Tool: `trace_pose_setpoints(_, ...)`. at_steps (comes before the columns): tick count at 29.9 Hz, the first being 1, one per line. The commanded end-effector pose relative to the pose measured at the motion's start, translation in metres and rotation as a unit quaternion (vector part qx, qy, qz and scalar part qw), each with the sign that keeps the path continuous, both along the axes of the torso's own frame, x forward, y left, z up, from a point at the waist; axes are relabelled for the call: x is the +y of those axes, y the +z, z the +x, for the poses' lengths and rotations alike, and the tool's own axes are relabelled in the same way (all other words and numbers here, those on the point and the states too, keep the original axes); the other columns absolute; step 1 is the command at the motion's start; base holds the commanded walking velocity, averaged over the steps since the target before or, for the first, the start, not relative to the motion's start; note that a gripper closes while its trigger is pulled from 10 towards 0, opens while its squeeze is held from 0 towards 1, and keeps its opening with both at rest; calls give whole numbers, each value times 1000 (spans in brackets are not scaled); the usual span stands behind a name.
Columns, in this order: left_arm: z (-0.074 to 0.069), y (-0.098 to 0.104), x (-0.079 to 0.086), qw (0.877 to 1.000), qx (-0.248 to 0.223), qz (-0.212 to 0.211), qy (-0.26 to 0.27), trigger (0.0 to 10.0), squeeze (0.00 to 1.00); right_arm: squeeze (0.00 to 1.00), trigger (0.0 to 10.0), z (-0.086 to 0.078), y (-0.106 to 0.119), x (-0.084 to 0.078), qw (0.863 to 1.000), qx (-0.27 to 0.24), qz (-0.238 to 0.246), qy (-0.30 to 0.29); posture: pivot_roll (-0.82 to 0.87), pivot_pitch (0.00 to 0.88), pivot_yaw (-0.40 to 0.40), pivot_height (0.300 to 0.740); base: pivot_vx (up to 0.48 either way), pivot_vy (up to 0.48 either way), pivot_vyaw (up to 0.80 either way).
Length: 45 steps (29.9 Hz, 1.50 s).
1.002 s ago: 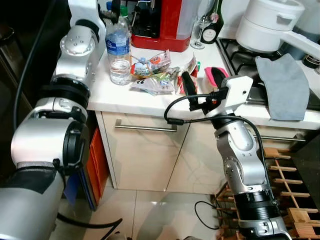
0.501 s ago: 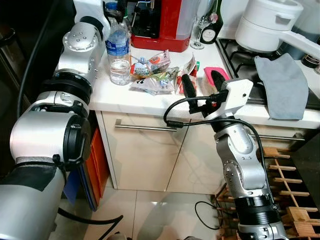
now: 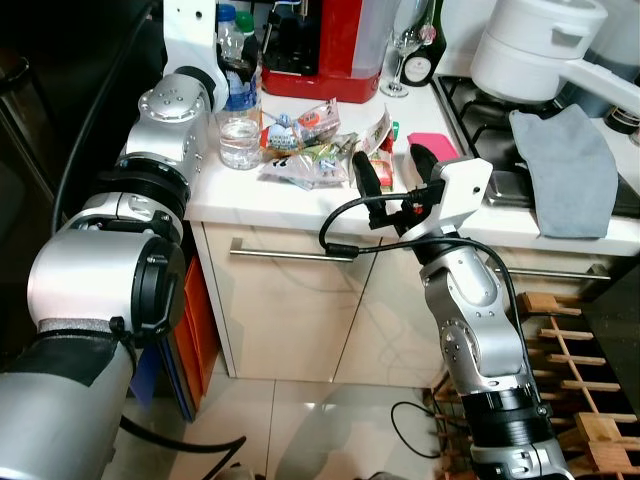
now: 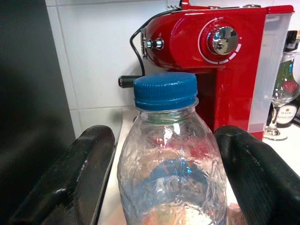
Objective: Restocking fridge
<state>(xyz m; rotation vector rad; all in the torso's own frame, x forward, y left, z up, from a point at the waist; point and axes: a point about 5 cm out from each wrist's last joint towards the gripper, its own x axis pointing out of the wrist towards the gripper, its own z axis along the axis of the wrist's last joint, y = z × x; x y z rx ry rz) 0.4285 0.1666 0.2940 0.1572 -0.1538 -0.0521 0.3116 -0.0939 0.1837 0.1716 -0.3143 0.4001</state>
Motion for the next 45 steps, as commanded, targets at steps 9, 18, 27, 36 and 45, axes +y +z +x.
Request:
trace_pose_setpoints(9,0,-15,3,1000,25,1,-3,0,0,0,10000,5,-1,3,1000,4,5,5,1,0,-11,740,0,0,0)
trace_pose_setpoints(18,-1,-11,-4,999,12,-33,-35,0,0,0,10000,7,-5,2,1000,9,1,7,17,0,-14,740,0,0,0)
trace_pose_setpoints(27,-23,67,-13,973,-181,-49,-137,0,0,0,10000,16,2,-9,1000,0,12,-23,9,0,-4,740,0,0,0)
trace_pose_setpoints(36,-62,99,-31,930,-322,-19,-178,0,0,0,10000,26,19,-26,994,-46,12,-96,36,0,-31,740,0,0,0)
trace_pose_setpoints(45,-66,69,-30,948,-302,-10,-102,10000,0,0,10000,30,24,-28,992,-67,2,-102,41,0,-36,740,0,0,0)
